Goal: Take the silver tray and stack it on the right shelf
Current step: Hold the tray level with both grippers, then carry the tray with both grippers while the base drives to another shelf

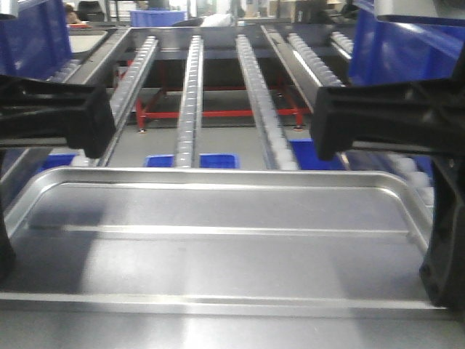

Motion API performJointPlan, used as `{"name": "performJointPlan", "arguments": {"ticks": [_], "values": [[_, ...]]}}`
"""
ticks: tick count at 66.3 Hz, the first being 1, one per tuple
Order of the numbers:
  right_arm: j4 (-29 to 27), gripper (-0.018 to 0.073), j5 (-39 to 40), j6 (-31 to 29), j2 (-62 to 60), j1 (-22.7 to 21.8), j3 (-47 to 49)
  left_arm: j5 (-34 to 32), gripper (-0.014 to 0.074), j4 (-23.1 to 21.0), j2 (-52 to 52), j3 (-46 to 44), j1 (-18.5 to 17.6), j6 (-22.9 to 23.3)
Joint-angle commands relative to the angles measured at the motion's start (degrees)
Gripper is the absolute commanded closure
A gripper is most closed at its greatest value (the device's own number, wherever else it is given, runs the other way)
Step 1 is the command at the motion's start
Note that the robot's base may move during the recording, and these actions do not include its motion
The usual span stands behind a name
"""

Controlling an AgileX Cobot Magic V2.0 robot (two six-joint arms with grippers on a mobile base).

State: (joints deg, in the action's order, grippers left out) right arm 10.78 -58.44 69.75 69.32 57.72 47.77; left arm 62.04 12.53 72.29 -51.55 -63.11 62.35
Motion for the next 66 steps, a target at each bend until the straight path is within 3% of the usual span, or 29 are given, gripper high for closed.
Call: {"name": "performJointPlan", "arguments": {"ticks": [1, 66], "values": [[1.4, 0.0501, 2.1, -0.1, -1.6, 0.0, 1.5, -1.8, 0.0695, -0.1, -1.6, -1.4, -0.7, -0.2], [1.4, 0.0501, 1.9, -0.1, -1.6, 0.0, 1.5, -1.8, 0.0695, -0.6, -1.6, -1.4, -0.7, -0.2]]}}
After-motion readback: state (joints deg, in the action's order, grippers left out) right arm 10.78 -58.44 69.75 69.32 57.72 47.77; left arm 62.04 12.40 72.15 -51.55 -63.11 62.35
